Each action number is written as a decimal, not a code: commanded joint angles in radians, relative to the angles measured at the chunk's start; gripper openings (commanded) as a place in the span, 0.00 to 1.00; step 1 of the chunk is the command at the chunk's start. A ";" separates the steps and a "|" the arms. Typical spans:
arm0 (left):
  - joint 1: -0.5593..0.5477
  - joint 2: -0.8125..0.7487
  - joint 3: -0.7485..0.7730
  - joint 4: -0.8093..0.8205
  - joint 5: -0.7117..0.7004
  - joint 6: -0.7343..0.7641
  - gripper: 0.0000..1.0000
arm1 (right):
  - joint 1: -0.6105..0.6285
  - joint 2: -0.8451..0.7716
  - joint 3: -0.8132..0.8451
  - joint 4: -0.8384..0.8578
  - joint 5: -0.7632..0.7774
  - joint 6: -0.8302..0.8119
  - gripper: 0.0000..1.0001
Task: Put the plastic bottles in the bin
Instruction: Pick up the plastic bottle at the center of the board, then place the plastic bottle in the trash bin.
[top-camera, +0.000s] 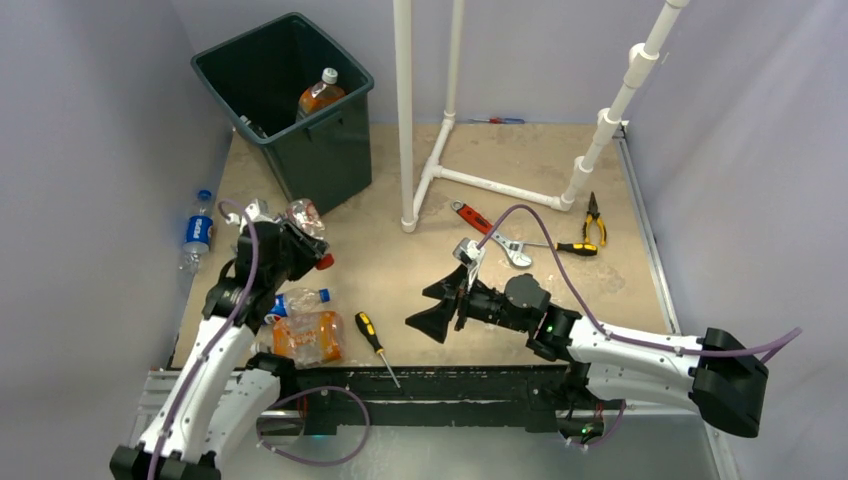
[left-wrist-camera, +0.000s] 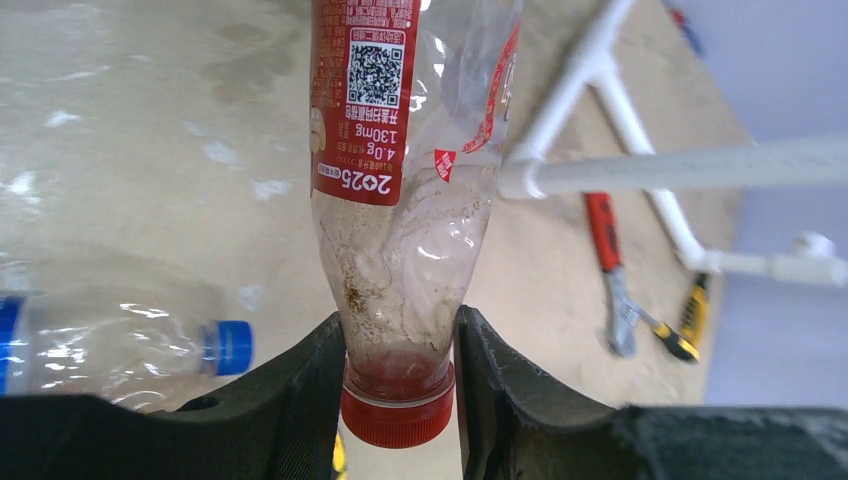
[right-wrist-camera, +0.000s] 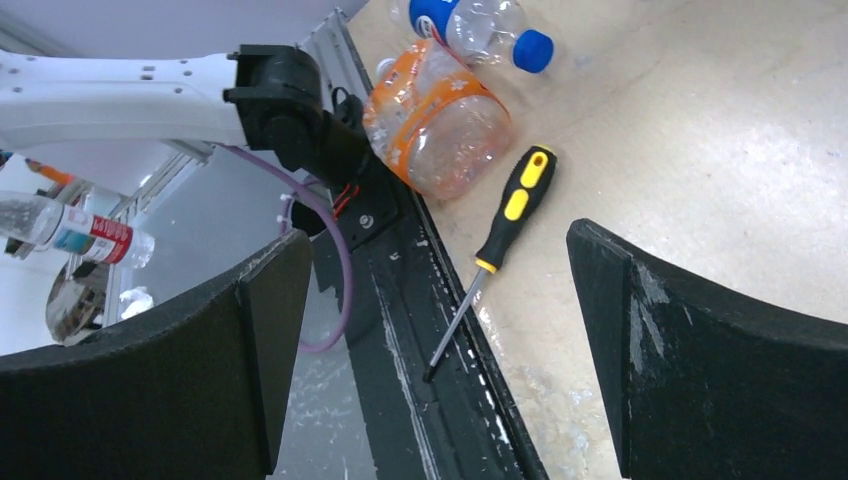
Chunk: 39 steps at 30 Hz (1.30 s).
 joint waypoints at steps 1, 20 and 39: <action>-0.007 -0.137 -0.038 0.055 0.225 0.031 0.00 | 0.002 0.002 0.043 0.122 -0.107 -0.018 0.99; -0.078 -0.350 -0.185 0.422 0.785 0.132 0.00 | -0.017 -0.064 0.251 0.016 0.009 0.095 0.99; -0.140 -0.283 -0.107 0.573 0.959 0.206 0.00 | -0.239 0.082 0.485 -0.096 -0.326 0.189 0.99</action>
